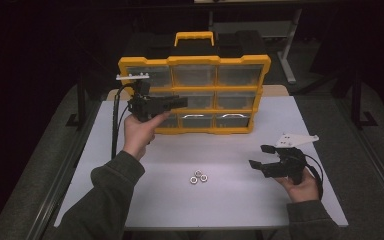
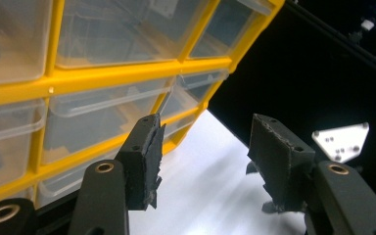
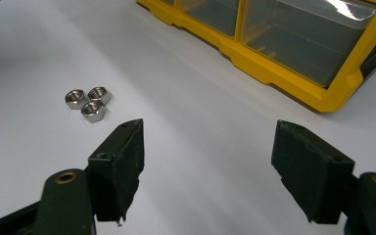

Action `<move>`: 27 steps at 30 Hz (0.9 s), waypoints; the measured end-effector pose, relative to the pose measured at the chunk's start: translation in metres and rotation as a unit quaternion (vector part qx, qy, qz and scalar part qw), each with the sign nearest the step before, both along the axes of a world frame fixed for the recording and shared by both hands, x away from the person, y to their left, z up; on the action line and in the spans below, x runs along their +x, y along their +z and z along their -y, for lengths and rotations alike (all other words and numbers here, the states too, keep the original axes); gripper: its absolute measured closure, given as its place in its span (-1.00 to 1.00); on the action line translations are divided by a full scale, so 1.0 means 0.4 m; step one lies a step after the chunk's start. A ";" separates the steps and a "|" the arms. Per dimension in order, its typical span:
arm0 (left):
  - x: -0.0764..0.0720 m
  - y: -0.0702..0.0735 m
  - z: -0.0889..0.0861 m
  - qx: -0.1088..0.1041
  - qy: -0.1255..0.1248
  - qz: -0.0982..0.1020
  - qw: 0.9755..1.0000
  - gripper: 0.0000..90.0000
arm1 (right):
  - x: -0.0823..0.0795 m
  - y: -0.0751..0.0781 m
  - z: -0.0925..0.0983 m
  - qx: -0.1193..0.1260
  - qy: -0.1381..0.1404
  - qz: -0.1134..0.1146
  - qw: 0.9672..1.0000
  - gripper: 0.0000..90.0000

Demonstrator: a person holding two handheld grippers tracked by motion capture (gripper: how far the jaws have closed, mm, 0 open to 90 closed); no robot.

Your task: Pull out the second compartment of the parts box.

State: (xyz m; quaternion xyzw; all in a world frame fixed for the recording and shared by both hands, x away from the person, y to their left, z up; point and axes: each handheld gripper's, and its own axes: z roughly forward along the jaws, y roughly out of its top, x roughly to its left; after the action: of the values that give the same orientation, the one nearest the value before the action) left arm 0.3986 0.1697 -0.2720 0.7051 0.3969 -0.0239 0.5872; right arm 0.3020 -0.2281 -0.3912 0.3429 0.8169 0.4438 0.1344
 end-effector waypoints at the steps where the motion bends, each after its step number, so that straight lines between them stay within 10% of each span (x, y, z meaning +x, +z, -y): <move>1: 0.011 0.002 0.004 -0.014 0.008 -0.009 1.000 0.06 | 0.000 0.000 0.001 0.000 0.000 -0.001 1.000 -0.39; 17: 0.081 0.065 0.046 -0.025 0.040 -0.021 0.999 0.24 | 0.002 -0.001 0.009 0.009 0.002 0.003 1.000 -0.39; 27: 0.110 0.059 0.058 -0.068 0.069 -0.039 0.995 0.39 | 0.003 -0.002 0.014 0.015 0.003 0.001 1.000 -0.39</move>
State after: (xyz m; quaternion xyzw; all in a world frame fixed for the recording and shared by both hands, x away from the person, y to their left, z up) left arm 0.4428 0.1464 -0.2485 0.6330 0.4642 -0.0380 0.6184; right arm 0.3030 -0.2338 -0.3919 0.3422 0.8110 0.4567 0.1287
